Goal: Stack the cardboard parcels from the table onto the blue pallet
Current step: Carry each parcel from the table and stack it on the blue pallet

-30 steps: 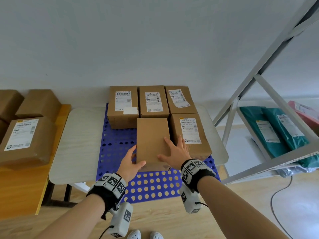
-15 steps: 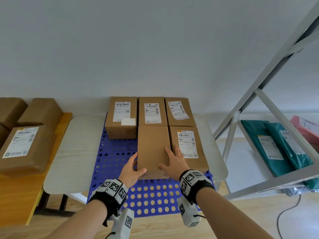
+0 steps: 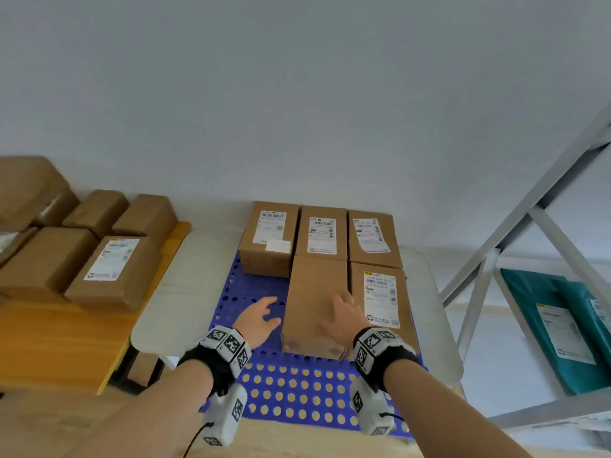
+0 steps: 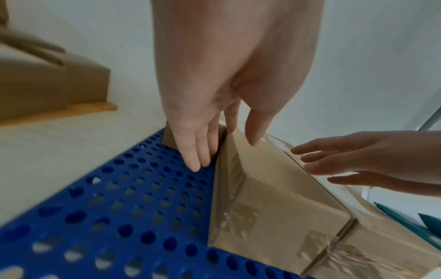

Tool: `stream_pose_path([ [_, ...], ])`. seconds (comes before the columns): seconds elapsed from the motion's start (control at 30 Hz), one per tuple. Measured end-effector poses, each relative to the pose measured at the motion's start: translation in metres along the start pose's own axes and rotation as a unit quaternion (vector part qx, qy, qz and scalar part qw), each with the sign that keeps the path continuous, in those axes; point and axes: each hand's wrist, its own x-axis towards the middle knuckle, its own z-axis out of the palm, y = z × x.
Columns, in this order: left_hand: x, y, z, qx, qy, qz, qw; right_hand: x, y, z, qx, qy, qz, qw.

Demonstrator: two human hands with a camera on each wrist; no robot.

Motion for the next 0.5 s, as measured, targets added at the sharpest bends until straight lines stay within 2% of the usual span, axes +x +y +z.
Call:
stream_pose_path([
  [0.27,-0.046,-0.007,-0.075,0.147,0.027,-0.037,0.988,0.016,-0.062,0.000,-0.034,-0.033,-0.082,0.996],
  [0.5,-0.100,-0.048,-0.147,0.213,0.057,-0.074,0.973,0.005,-0.140,0.019,-0.051,-0.045,-0.140,0.988],
])
